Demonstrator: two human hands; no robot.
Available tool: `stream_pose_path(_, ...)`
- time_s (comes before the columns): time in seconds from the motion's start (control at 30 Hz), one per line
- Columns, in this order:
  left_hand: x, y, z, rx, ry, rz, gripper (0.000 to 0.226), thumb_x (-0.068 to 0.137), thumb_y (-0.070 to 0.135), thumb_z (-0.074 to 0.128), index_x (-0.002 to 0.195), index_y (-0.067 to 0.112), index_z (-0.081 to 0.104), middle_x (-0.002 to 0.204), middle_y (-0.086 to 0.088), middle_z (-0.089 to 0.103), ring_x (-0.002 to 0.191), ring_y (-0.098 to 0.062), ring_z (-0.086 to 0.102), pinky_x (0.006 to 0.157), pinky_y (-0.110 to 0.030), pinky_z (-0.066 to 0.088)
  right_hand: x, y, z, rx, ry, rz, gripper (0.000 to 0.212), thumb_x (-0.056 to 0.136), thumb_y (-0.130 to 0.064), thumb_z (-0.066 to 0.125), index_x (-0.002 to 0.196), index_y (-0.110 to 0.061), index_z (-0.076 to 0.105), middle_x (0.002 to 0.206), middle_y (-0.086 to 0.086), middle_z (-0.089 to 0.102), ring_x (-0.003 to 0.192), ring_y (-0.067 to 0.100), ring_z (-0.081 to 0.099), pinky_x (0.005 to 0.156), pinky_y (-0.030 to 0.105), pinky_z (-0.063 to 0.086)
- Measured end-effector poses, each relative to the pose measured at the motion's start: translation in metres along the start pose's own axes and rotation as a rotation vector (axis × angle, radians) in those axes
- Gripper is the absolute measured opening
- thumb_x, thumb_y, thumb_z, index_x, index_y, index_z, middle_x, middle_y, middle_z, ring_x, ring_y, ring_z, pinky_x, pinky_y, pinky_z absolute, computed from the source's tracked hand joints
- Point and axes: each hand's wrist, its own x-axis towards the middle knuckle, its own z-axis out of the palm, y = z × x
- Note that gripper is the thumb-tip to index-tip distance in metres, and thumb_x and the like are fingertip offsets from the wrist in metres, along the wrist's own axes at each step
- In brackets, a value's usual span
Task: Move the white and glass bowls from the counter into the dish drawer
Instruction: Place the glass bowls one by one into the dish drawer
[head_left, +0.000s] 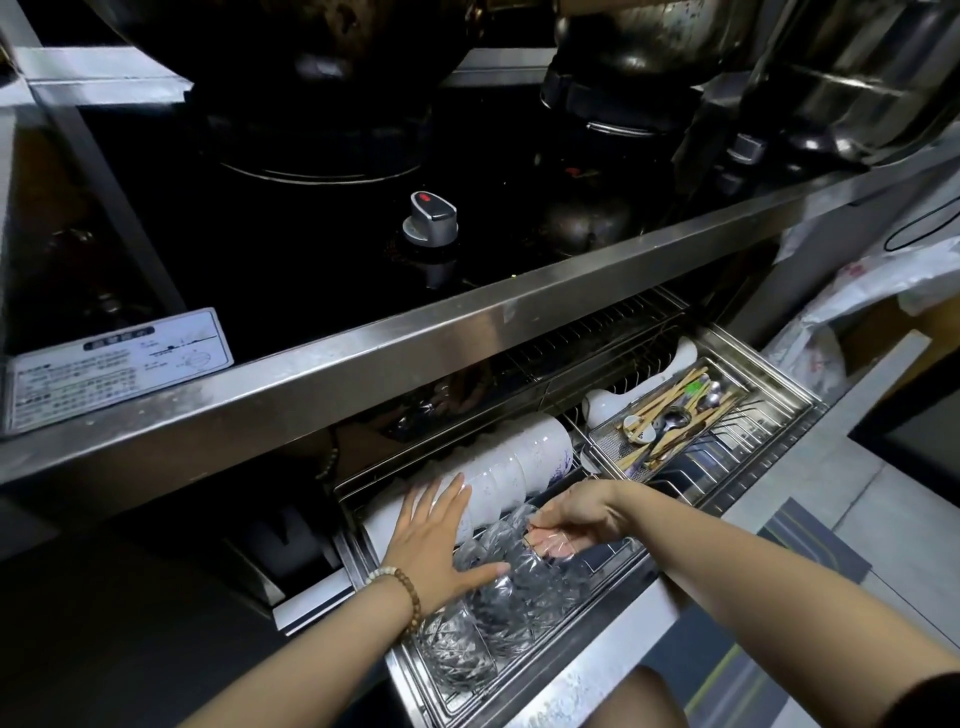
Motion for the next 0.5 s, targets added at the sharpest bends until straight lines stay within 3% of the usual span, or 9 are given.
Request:
stream_pose_path(0.17,0.000,0.001,-0.002,-0.015,-0.026,-0.002,0.119,0.053,0.096,0.017,0.149,0.027,0.001,0.158,0.010,-0.009,0.145,-0.014,-0.011,0.111,-0.033,-0.018,-0.009,-0.003,0.005,-0.045,0.000,-0.016,0.025,0.100,-0.018,0.042,0.082,-0.010,0.056,0.058,-0.004,0.069,0.054,0.002,0.066,0.057,0.015,0.054)
stream_pose_path(0.37,-0.003,0.008,-0.016,-0.026,-0.100,-0.016,0.097,0.075,0.080,0.033,0.149,0.022,0.009,0.159,0.004,-0.001,0.146,-0.017,-0.006,0.113,-0.036,-0.012,-0.027,-0.004,0.011,-0.349,0.229,-0.116,0.024,0.093,-0.030,0.056,0.079,-0.010,0.060,0.089,0.010,0.061,0.078,0.021,0.056,0.085,0.036,0.050)
stream_pose_path(0.5,-0.011,0.022,-0.037,-0.066,-0.137,-0.013,0.084,0.083,0.069,0.039,0.148,0.020,0.017,0.157,0.000,0.019,0.144,-0.019,0.013,0.118,-0.036,0.009,-0.055,-0.009,0.017,-0.511,0.382,-0.235,0.035,0.093,-0.038,0.052,0.105,-0.006,0.060,0.110,0.013,0.063,0.088,0.020,0.056,0.081,0.028,0.049)
